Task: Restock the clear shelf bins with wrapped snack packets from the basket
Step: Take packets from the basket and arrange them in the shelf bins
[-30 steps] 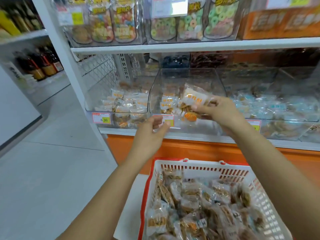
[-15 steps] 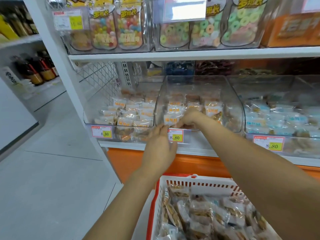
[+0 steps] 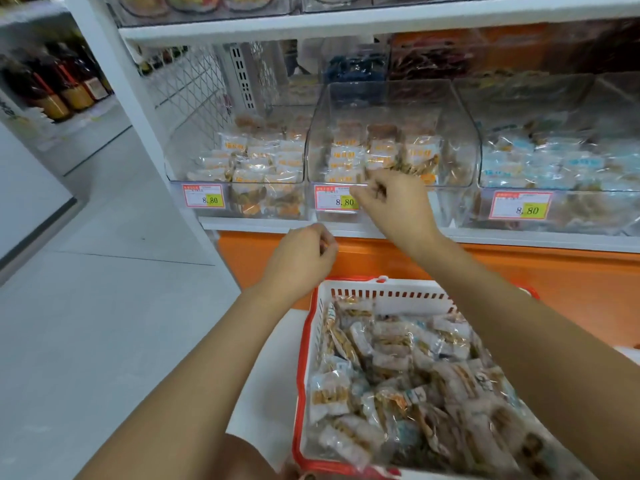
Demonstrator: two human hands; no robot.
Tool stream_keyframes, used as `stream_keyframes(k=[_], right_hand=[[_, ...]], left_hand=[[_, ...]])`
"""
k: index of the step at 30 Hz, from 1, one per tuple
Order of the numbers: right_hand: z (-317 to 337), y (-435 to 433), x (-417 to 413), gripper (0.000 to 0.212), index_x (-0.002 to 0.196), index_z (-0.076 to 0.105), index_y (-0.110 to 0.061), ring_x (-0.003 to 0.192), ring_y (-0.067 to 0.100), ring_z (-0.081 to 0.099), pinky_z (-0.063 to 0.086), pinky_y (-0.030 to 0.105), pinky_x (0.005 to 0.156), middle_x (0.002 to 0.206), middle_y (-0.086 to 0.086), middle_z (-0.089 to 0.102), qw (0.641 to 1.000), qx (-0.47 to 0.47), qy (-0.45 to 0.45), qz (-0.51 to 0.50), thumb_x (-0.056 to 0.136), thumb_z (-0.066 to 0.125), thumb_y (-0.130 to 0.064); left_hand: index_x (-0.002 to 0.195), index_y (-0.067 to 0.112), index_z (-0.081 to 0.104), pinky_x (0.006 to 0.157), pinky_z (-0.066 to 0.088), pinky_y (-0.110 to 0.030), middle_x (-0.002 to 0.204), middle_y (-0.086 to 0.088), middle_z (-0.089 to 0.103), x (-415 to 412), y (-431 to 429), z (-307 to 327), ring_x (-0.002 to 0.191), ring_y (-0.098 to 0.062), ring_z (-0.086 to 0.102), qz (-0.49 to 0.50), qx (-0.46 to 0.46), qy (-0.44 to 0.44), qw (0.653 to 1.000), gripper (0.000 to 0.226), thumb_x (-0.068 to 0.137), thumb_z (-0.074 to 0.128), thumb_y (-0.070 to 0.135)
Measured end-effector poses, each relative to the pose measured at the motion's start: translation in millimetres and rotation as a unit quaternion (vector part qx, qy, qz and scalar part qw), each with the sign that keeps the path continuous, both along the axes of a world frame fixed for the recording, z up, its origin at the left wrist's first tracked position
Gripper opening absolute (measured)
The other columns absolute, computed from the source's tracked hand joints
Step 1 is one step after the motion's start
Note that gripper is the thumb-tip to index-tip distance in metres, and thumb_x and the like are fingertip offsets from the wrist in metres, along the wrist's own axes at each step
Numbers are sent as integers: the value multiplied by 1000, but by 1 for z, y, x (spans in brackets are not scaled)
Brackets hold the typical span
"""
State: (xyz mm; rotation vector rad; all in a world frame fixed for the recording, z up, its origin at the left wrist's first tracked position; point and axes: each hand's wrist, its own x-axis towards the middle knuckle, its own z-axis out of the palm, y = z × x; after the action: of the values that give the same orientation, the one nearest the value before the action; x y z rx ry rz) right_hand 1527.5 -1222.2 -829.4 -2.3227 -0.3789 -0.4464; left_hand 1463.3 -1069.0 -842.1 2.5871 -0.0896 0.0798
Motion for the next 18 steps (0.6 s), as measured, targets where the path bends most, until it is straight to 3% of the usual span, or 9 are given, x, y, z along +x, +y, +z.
stream_keyframes(k=[4,7,10,12,14,18], right_hand=[[-60,3,-60,35,63,46,-21,56,5,42,37,27,56,59,-8,47,982,-101,140,83,88,66,-35],[-105,8,-101,19,94,65,-18,83,10,58,51,31,81,91,-4,65,930,-189,251,192,84,71,-32],[-141,12,-132,54,129,55,-19,114,13,52,43,28,98,126,-3,58,889,-192,320,265,79,75,-22],[-161,15,-144,66,137,47,-19,120,17,47,37,28,100,133,1,52,886,-207,310,274,77,75,-17],[-179,15,-148,69,137,42,-23,120,21,44,37,34,100,132,3,50,892,-243,270,270,77,74,-16],[-192,10,-146,51,117,46,-27,121,16,32,34,36,101,128,-2,42,915,-217,224,255,74,74,-22]], left_hand=[[93,8,64,58,35,-26,80,-2,57,-25,1,-35,74,-19,53,-69,141,167,973,22,97,49,24],[95,2,64,64,39,-28,89,-11,59,-47,13,-72,77,-23,53,-97,214,272,933,21,95,45,11],[106,2,64,71,47,-32,102,-13,64,-70,25,-104,88,-27,60,-103,241,344,902,25,93,43,4],[114,4,63,78,49,-32,110,-13,64,-80,29,-112,95,-26,61,-103,233,358,898,27,94,43,6],[113,5,63,76,46,-30,111,-12,64,-85,30,-108,90,-23,57,-114,219,360,900,28,96,42,9],[110,4,64,70,39,-26,96,-7,59,-78,29,-102,81,-19,50,-140,233,383,883,26,97,42,7]])
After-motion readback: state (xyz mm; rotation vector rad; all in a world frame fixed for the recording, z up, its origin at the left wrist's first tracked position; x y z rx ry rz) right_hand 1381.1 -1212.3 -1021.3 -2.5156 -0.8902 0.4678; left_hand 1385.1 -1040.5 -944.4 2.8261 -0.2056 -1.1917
